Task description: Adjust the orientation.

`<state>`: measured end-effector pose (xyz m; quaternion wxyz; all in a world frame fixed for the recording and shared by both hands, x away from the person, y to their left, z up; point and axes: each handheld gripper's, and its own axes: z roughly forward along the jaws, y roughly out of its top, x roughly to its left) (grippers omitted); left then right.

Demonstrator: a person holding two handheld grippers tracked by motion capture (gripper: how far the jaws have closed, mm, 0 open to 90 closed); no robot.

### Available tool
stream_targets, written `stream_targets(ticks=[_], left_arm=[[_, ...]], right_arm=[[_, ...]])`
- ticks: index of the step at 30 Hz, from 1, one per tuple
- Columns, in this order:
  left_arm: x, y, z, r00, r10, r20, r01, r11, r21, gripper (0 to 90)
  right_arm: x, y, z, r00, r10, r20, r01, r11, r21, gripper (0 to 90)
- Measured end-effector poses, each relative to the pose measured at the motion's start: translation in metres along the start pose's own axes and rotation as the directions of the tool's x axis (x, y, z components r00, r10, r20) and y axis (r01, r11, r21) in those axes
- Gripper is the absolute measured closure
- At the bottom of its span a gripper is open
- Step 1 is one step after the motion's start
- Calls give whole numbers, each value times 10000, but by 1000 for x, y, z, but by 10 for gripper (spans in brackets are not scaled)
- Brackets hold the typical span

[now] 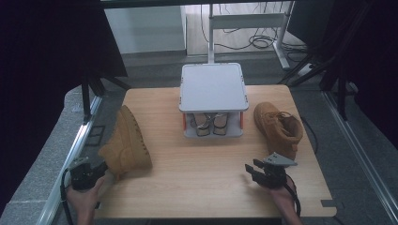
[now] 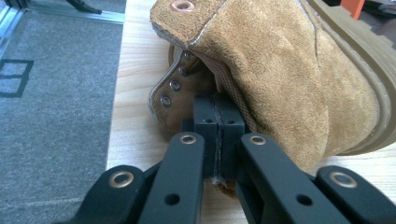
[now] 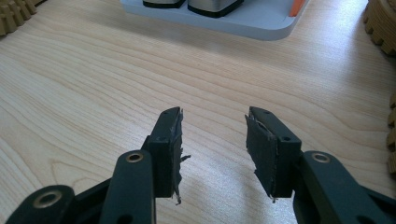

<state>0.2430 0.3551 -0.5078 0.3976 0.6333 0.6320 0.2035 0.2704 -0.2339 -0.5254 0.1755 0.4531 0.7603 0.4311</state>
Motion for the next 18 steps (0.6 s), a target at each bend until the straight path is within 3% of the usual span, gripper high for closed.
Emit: stream_targets(ticks=[10,18], left_arm=[[-7,4,-1,9997,230,-110,-230,9997,-28,896],[-24,16,-3,9971,757,-66,-758,9970,-177,896]], right_arm=[[0,0,0,10000,-5,-7,5,10000,11,557],[0,-1,0,10000,-18,-7,18,10000,28,555]])
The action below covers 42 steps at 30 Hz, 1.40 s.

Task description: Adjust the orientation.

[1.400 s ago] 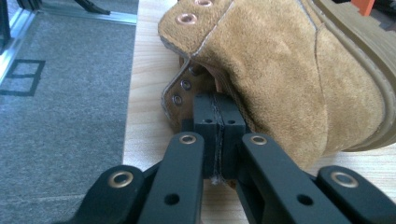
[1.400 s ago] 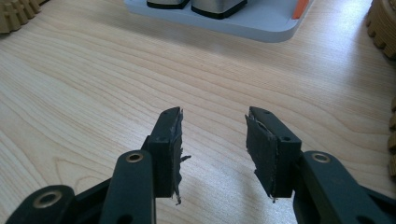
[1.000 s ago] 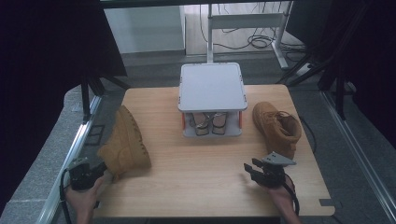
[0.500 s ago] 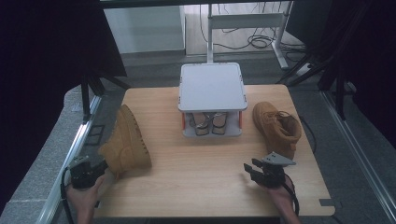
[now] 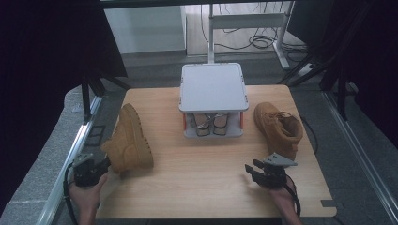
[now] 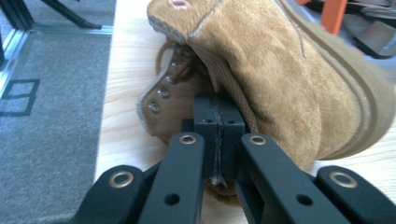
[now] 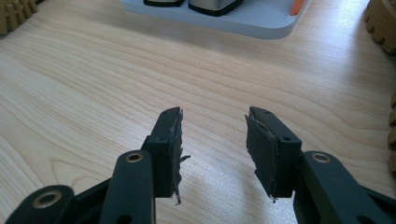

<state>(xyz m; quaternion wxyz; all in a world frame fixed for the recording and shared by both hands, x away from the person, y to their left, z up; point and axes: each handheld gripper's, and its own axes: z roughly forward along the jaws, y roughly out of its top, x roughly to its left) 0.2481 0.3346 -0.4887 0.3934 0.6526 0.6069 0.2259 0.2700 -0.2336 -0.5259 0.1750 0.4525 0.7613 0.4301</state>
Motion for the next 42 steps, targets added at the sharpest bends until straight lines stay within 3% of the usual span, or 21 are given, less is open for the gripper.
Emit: stream_targets(ticks=[5,8,18,21,22,24,25,26,27,30,31,33,34,36,40,42], left_arm=[[-10,8,3,9990,366,260,-368,9993,76,895],[-24,15,11,9957,832,418,-840,9963,184,895],[-47,35,19,9910,1050,826,-1038,9944,-188,895],[-58,45,26,9862,1270,1062,-1258,9919,-173,895],[-69,54,33,9792,1581,1273,-1575,9874,-150,896],[-75,59,38,9756,1719,1367,-1720,9850,-110,896],[-91,69,49,9667,2035,1551,-2060,9786,-3,896],[-91,69,49,9667,2035,1551,-2060,9786,-3,897],[-109,77,63,9567,2391,1660,-2435,9699,59,898],[-124,87,72,9503,2698,1555,-2764,9608,222,898],[-132,91,76,9449,2876,1565,-2971,9539,412,898],[-140,93,78,9402,3176,1230,-3275,9423,700,897],[-140,93,78,9402,3176,1230,-3275,9423,700,897],[-135,92,75,9473,2977,1180,-3072,9489,724,897],[-130,90,71,9520,2860,1095,-2938,9537,638,894],[-130,90,64,9528,2729,1333,-2780,9604,209,894]], right_arm=[[-1,-1,0,10000,50,8,-50,10000,56,554],[-1,-1,0,10000,93,22,-94,9999,87,553],[-2,-2,0,9999,135,74,-136,9999,84,553],[-2,-3,0,9999,102,82,-102,9999,110,553],[-2,-3,1,9999,94,77,-95,9999,105,553],[-2,-3,2,9999,81,72,-82,9999,127,553],[-2,-3,2,9999,71,81,-72,9999,144,553],[-2,-3,2,9999,71,81,-72,9999,144,553],[-2,-4,2,9999,67,99,-68,9998,183,553],[-3,-4,2,9999,102,120,-104,9998,171,553],[-3,-4,2,9999,102,120,-104,9998,171,553],[-5,-5,0,9998,137,132,-139,9998,156,553],[-5,-5,0,9998,137,132,-139,9998,156,553],[-6,-5,0,9997,169,151,-171,9997,165,553],[-5,-5,1,9998,122,149,-124,9998,166,553],[-4,-5,2,9999,91,121,-93,9998,158,553]])
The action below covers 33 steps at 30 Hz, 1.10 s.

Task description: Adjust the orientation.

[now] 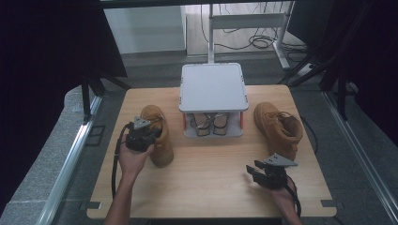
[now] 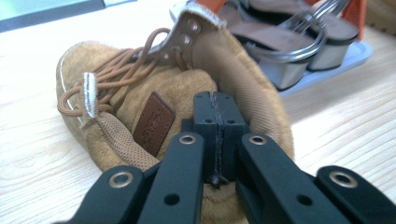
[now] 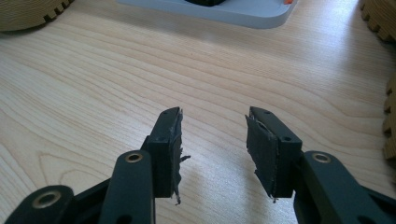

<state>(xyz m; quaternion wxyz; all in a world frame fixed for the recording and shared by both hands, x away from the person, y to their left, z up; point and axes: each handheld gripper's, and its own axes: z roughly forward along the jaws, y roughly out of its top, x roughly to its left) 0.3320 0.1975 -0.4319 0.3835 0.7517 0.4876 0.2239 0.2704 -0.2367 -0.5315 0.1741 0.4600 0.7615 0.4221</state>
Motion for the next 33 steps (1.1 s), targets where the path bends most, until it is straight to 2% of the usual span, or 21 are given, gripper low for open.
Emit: stream_targets(ticks=[1,4,5,6,7,8,9,11,13,16,17,27,33], left_arm=[[0,0,0,10000,0,0,0,10000,0,894],[-8,3,-14,9988,10,481,24,9975,-702,894],[-8,3,-14,9988,10,481,24,9975,-702,894],[-14,4,-21,9965,51,830,31,9952,-983,894],[-14,4,-21,9965,51,830,31,9952,-983,894],[-20,3,-25,9928,175,1185,-33,9929,-1191,893],[-20,3,-25,9928,175,1185,-33,9929,-1191,893],[-27,0,-27,9874,281,1554,-84,9920,-1257,893],[-36,-5,-25,9853,342,1675,-134,9922,-1239,893],[-40,-12,-20,9844,369,1721,-182,9939,-1087,893],[-44,-19,-15,9836,337,1773,-175,9956,-920,893],[-55,-47,14,9893,477,1377,-461,9988,-150,894],[-54,-55,31,9911,295,1302,-314,9994,130,894]], right_arm=[[0,0,0,10000,0,0,0,10000,0,553],[0,0,0,10000,38,29,-38,10000,46,553],[0,0,0,10000,42,30,-42,10000,42,554],[0,0,0,10000,22,27,-22,10000,30,553],[0,0,0,10000,22,27,-22,10000,30,553],[-1,0,-1,10000,13,43,-13,10000,21,553],[-1,0,-1,10000,13,43,-13,10000,21,553],[-1,0,-1,10000,39,40,-39,10000,9,553],[-2,0,-2,10000,68,43,-68,10000,-34,553],[-2,0,-2,10000,54,44,-54,10000,-33,553],[-2,-1,-2,10000,56,43,-56,10000,-28,553],[-1,-2,0,10000,8,41,-8,10000,35,553],[-1,-2,0,10000,-5,51,5,10000,35,553]])
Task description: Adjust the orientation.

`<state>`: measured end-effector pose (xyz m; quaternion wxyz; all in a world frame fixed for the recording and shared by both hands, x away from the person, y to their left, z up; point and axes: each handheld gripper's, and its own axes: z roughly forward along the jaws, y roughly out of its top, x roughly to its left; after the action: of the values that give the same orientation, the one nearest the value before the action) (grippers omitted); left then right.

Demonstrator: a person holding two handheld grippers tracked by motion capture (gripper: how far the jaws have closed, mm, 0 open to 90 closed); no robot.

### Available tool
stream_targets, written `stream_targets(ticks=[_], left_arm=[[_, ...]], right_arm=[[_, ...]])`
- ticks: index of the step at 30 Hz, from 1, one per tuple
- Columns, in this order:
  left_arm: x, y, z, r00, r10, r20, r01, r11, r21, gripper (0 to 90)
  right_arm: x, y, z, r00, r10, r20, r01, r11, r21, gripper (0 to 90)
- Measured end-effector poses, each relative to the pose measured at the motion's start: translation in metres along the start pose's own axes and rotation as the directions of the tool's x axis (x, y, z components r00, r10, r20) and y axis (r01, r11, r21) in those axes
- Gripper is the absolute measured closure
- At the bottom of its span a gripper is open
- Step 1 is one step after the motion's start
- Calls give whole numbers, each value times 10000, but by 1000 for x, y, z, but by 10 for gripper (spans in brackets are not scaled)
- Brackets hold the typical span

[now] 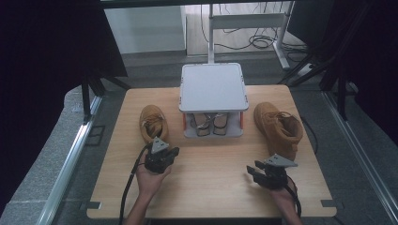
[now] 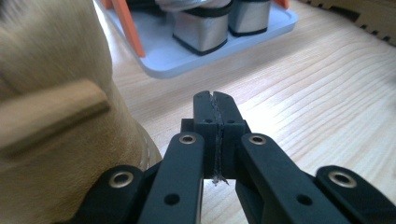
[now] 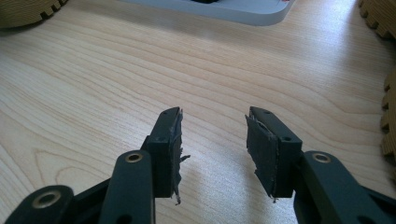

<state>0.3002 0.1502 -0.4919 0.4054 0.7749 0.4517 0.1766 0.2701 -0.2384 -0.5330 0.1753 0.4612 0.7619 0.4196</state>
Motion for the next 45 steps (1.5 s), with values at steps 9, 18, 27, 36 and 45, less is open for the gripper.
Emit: stream_targets(ticks=[9,18,27,36,45], left_arm=[[8,-2,10,9995,-297,-131,298,9995,118,895],[23,-7,9,9978,-643,-137,644,9979,85,898],[24,-7,8,9981,-603,-100,604,9981,108,900],[28,-10,5,9974,-716,55,716,9974,77,900],[33,-15,-5,9963,-854,16,854,9962,140,900]], right_arm=[[0,-1,1,10000,-21,9,21,10000,39,550],[1,-1,1,10000,-66,45,66,10000,54,545],[1,-1,1,9999,-114,52,113,9999,52,540],[2,-1,1,9998,-171,85,170,9998,122,536],[1,-2,1,9996,-241,144,238,9996,158,535]])
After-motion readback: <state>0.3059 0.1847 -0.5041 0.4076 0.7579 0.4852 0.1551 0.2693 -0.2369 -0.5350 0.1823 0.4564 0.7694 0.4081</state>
